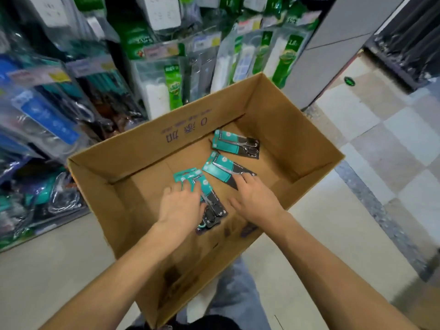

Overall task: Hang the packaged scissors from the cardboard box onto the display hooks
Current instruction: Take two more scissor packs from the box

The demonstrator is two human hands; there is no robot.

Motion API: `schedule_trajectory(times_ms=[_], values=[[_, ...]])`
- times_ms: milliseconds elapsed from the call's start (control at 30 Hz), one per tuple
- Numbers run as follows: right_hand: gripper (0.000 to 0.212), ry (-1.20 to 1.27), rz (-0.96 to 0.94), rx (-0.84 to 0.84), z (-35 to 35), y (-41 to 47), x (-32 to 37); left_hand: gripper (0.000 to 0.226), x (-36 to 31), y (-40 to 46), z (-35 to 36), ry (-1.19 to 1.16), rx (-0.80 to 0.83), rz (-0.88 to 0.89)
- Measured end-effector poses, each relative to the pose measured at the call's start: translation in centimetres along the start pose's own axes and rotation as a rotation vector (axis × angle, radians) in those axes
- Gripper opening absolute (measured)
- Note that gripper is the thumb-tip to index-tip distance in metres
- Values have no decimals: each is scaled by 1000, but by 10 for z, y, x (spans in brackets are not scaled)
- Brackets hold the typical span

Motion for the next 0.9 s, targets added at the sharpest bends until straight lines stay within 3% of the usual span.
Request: schedule_trajectory(times_ms=[500, 700, 900], values=[[51, -182, -211, 486, 43, 121, -93, 63, -48, 60, 62, -131, 398, -263], [62, -211, -279, 535, 62, 142, -113, 81, -56, 60, 100, -270, 542, -378], [75, -124, -337, 499, 68, 161, -117, 73, -47, 61, 116, -529, 530, -589]])
Point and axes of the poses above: each hand's wrist, its own y-axis towards the middle knuckle, its own z-axis out of the palm, x = y × z, the point moved 9 cm from there along y, towards the middle knuckle, and after that the axes turned 14 degrees about y, right-handed, at the moved point
